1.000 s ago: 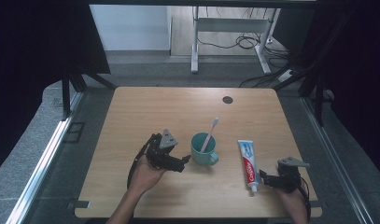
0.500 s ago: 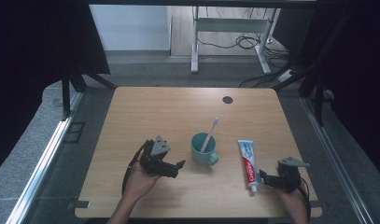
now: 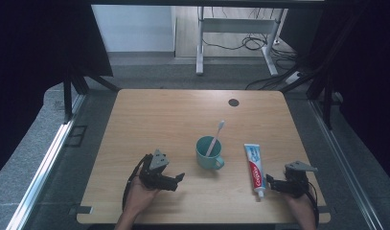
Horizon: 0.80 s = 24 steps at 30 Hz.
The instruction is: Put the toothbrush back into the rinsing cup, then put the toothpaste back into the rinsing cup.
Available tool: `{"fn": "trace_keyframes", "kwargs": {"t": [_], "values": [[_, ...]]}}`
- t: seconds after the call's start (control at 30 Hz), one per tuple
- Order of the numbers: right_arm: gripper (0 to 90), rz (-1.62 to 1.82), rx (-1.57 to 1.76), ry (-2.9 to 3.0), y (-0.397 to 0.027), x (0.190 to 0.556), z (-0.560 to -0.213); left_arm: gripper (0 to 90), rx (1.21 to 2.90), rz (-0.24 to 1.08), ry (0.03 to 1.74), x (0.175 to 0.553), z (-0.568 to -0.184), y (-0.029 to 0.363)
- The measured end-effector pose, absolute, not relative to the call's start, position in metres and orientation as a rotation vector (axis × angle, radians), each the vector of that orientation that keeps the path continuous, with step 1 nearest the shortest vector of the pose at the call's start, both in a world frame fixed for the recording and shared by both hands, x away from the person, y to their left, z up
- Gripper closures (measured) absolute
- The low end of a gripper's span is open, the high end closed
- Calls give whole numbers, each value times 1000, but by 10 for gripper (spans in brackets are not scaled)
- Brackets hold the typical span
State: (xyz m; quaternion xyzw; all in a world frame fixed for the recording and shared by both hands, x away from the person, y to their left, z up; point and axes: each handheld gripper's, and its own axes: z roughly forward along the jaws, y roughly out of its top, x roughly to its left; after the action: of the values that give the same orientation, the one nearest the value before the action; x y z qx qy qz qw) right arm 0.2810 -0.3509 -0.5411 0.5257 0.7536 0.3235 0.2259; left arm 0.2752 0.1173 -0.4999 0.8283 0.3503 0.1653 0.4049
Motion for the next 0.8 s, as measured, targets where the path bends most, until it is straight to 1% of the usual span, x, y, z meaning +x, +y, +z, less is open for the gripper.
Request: {"fn": "trace_keyframes", "kwargs": {"t": [0.27,0.33,0.47,0.8], "values": [[112,894,1451,2077,-351,281,-541,34,2130,436,896,270,-514,117],[77,888,1463,2080,-352,281,-541,33,2135,435,901,270,-518,117],[56,877,1469,2094,-352,281,-540,33,2146,429,904,269,-524,116],[33,867,1446,2120,-353,280,-536,32,2169,418,930,268,-535,118]]}}
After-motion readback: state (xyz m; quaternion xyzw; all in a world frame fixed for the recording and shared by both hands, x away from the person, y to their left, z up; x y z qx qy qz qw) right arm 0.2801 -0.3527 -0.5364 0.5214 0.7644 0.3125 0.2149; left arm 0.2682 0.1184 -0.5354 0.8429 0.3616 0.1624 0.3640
